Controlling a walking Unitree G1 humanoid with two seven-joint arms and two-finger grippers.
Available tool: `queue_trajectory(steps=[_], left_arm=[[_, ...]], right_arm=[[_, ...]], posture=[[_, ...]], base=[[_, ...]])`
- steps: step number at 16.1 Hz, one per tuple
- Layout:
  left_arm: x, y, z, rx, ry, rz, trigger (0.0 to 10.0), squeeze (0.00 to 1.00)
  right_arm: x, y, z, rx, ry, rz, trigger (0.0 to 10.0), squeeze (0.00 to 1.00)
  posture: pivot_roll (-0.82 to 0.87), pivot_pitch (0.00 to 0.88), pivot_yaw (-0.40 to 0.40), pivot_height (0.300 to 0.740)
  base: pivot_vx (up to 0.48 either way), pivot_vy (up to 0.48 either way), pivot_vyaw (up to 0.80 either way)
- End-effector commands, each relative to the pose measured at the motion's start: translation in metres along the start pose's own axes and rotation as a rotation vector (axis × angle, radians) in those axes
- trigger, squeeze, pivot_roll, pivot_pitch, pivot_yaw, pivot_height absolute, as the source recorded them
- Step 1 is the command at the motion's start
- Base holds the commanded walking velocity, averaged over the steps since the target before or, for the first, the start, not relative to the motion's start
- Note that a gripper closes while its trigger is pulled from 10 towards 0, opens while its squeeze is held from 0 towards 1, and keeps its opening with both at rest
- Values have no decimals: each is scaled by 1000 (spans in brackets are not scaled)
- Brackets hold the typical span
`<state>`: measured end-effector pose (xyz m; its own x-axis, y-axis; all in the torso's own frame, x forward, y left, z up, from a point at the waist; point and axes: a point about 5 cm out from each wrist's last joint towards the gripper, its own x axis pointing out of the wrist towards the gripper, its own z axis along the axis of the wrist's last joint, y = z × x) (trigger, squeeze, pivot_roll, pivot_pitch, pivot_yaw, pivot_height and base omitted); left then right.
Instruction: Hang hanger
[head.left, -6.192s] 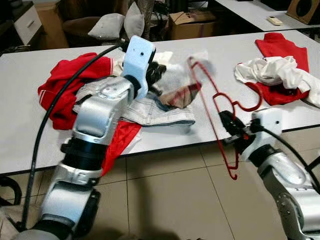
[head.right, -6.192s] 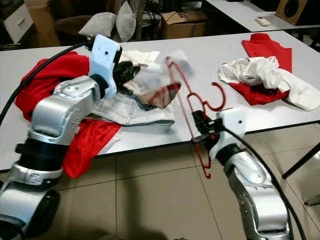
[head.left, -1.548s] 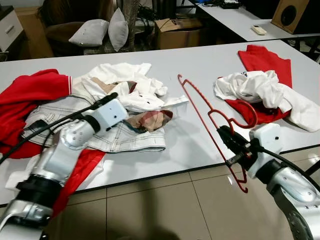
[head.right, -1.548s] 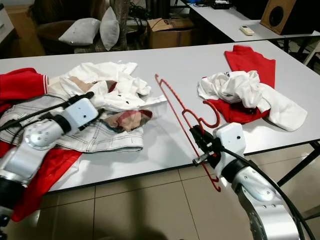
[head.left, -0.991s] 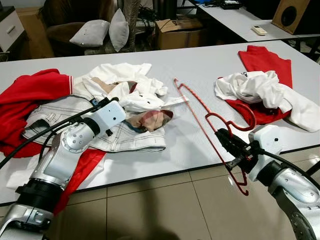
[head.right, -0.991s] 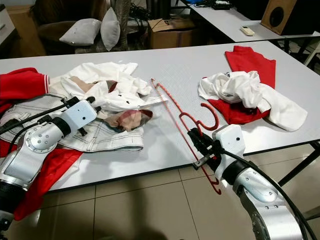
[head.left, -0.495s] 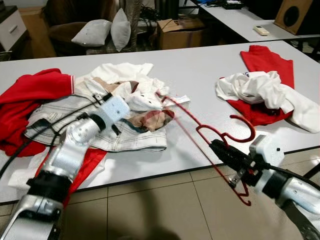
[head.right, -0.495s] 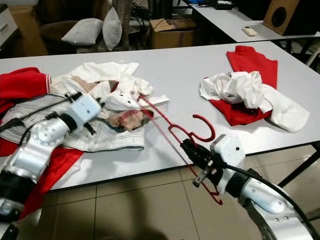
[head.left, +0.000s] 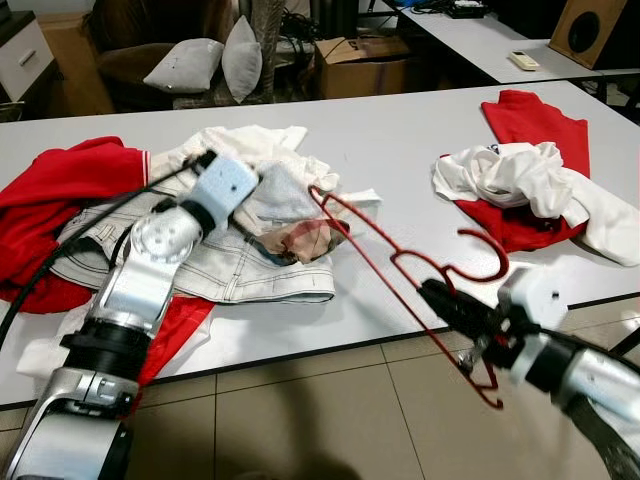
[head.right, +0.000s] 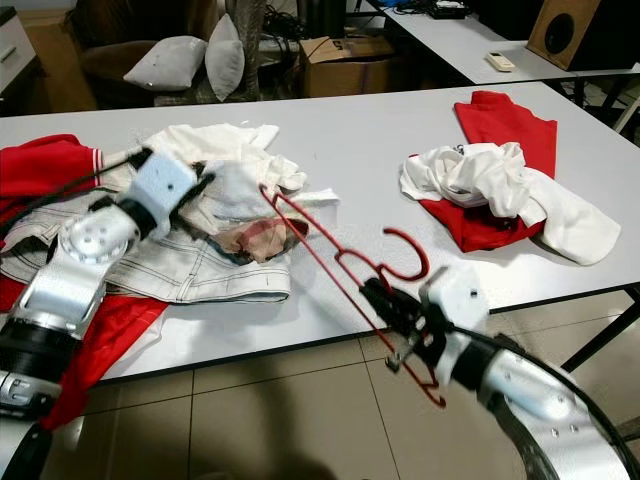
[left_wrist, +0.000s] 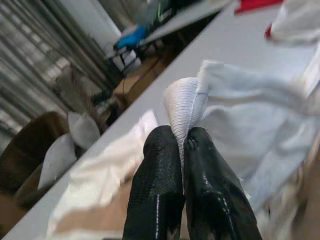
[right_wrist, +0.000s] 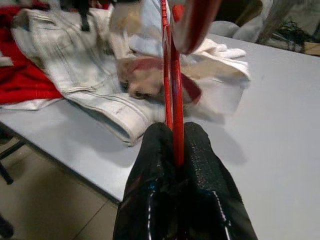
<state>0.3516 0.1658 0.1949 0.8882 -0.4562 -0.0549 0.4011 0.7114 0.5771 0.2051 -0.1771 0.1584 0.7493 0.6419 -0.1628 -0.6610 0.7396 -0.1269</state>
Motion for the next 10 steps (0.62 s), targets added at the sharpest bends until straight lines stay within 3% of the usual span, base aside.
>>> queue_trajectory(steps=[1, 4, 7, 10], left_arm=[[3, 10, 21, -7, -68, 15, 0, 0], [3, 29, 57, -35, -187, 96, 0, 0], [-1, 36, 70, -41, -227, 114, 0, 0], [-4, 36, 80, -43, -265, 83, 0, 0]], right_arm=[[4, -3, -3, 7, 27, -2, 10000, 0], [10, -1, -1, 33, 20, 34, 10000, 0], [11, -4, -7, 57, 67, 10, 10000, 0], [13, -21, -19, 133, 107, -141, 10000, 0]], posture=[[-28, 0, 34, 740], [-15, 0, 21, 740], [-13, 0, 22, 740], [-10, 0, 31, 740]], base=[[0, 0, 0], [0, 0, 0], [0, 0, 0], [0, 0, 0]])
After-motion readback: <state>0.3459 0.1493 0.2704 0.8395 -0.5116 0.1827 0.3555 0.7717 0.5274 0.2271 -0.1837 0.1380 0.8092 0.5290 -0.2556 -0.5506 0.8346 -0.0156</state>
